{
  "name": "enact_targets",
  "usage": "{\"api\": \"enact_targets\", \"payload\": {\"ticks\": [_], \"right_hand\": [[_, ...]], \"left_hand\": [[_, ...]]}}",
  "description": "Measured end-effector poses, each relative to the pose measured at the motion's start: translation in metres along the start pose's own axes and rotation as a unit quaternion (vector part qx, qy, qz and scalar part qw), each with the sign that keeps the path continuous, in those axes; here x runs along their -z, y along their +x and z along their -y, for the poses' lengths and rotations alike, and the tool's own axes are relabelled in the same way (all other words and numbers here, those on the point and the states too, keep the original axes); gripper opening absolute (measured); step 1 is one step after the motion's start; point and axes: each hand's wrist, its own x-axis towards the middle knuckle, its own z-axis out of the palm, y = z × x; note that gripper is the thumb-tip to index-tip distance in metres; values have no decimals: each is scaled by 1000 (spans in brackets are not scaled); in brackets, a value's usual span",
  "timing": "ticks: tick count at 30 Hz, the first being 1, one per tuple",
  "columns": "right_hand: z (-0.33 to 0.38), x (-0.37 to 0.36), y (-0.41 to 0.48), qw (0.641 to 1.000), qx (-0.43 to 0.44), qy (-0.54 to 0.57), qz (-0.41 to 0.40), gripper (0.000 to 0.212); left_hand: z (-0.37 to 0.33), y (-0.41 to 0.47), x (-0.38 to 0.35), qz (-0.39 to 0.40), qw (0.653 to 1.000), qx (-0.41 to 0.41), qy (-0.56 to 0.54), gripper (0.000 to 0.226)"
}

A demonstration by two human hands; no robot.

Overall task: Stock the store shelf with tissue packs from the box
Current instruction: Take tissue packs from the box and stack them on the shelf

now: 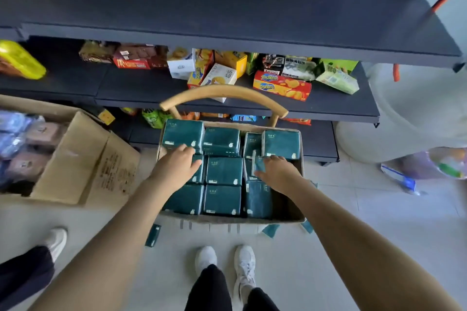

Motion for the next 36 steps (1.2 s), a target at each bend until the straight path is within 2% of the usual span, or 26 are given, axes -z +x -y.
{"api": "enact_targets", "payload": {"ticks": [7, 13, 18, 21, 28, 36], "right_hand": [[-18, -74, 32, 995, -48, 45, 77, 54], [-34, -116, 48, 985, -99, 73, 119, 59], [-36, -129, 54, 977, -144, 127, 93, 58], [-38, -130, 57, 965, -180, 177, 69, 57], [-41, -139, 59, 941, -226, 248, 50, 56], [-44, -153, 57, 885, -289, 363, 40, 53]], "left_hand": [[-4, 33, -73, 41, 999, 8, -13, 37], [-2, 68, -117, 40, 994, 88, -58, 47], [-3, 86, -139, 17, 989, 120, -88, 67], [-1, 94, -145, 43, 987, 131, -81, 75], [1, 96, -149, 78, 972, 176, -137, 70], [-12, 90, -147, 69, 969, 141, -189, 64]]}}
